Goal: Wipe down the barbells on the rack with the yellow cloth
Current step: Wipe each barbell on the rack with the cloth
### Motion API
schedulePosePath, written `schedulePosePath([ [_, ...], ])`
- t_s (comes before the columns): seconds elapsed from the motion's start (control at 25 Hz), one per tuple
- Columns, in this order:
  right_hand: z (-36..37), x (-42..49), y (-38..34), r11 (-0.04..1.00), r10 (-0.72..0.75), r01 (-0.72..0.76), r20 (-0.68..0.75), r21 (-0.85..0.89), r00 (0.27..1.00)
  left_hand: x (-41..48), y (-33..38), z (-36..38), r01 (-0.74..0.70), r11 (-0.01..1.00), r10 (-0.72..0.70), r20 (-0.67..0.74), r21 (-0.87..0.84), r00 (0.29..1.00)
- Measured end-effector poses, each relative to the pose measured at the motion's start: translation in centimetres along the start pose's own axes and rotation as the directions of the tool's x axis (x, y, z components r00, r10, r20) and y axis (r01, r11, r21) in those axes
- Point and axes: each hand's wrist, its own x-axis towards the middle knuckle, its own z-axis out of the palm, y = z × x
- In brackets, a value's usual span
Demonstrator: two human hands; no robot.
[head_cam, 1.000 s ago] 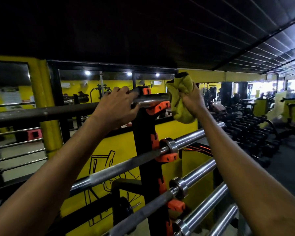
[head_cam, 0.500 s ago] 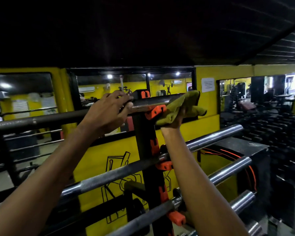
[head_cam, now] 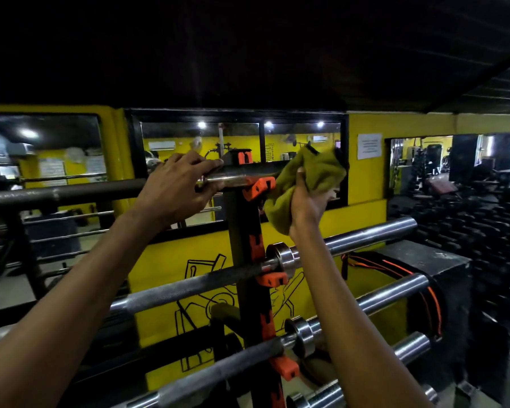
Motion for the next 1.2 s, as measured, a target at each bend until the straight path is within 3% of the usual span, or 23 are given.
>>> schedulePosePath([
  [0.08,-1.0,-0.7,-1.1,0.882,-0.17,0.135,-0.037,-0.452,0.985,0.0,0.1,0.0,0.014,1.0,-0.014,0.001,0.001,1.0],
  [0.16,-1.2,-1.2,-2.4,0.738,-0.278,0.253,0.06,-0.626,0.959,-0.1,0.2,-0.1,0.007,1.0,-0.007,-0.003,0.021,1.0],
  [0.28,-0.1,0.3,-3.3,0.693,-0.332,0.391,0.213,-0.606,0.919,-0.3,0.0,-0.3,-0.016,1.0,0.017,-0.004,0.027,1.0],
  [0.36,-0.4,1.2,-3.8,0.686,-0.37,0.421,0.214,-0.593,0.904,-0.4,-0.1,-0.4,-0.017,1.0,0.017,-0.001,0.025,1.0],
  [0.48,-1.5,2.2,-4.3,0.869,-0.212,0.214,0.057,-0.447,0.976,-0.4,0.2,-0.2,0.001,1.0,-0.001,-0.017,0.018,1.0],
  [0.6,-3.1,2.4,-4.9,0.887,-0.114,0.11,0.018,-0.449,0.993,-0.5,0.7,0.2,0.043,0.999,-0.044,-0.037,-0.033,0.998],
  [0.72,-6.0,2.8,-5.7,0.82,-0.138,0.143,0.05,-0.555,0.989,-0.5,1.3,0.6,0.109,0.992,-0.111,-0.032,-0.055,0.993],
  [0.8,-8.6,2.8,-5.9,0.759,-0.102,0.129,0.079,-0.639,0.992,-1.4,2.9,1.3,0.134,0.987,-0.143,-0.1,-0.089,0.985],
  [0.88,-11.6,2.9,-5.7,0.701,-0.095,0.115,0.068,-0.704,0.993,-3.3,5.9,3.0,0.028,0.992,-0.057,-0.239,-0.122,0.969],
  [0.96,-14.3,3.0,-5.0,0.64,-0.141,0.133,0.055,-0.757,0.988,-5.3,9.8,5.3,-0.156,0.975,0.109,-0.274,-0.159,0.956],
  [1.04,-16.3,3.2,-4.0,0.55,-0.199,0.185,0.087,-0.814,0.976,-5.9,12.9,8.1,-0.248,0.942,0.214,-0.161,-0.227,0.963],
  [1.2,-18.5,5.1,-1.2,0.346,-0.244,0.417,0.348,-0.841,0.905,-4.0,15.9,12.2,-0.109,0.953,0.154,0.142,-0.282,0.978],
])
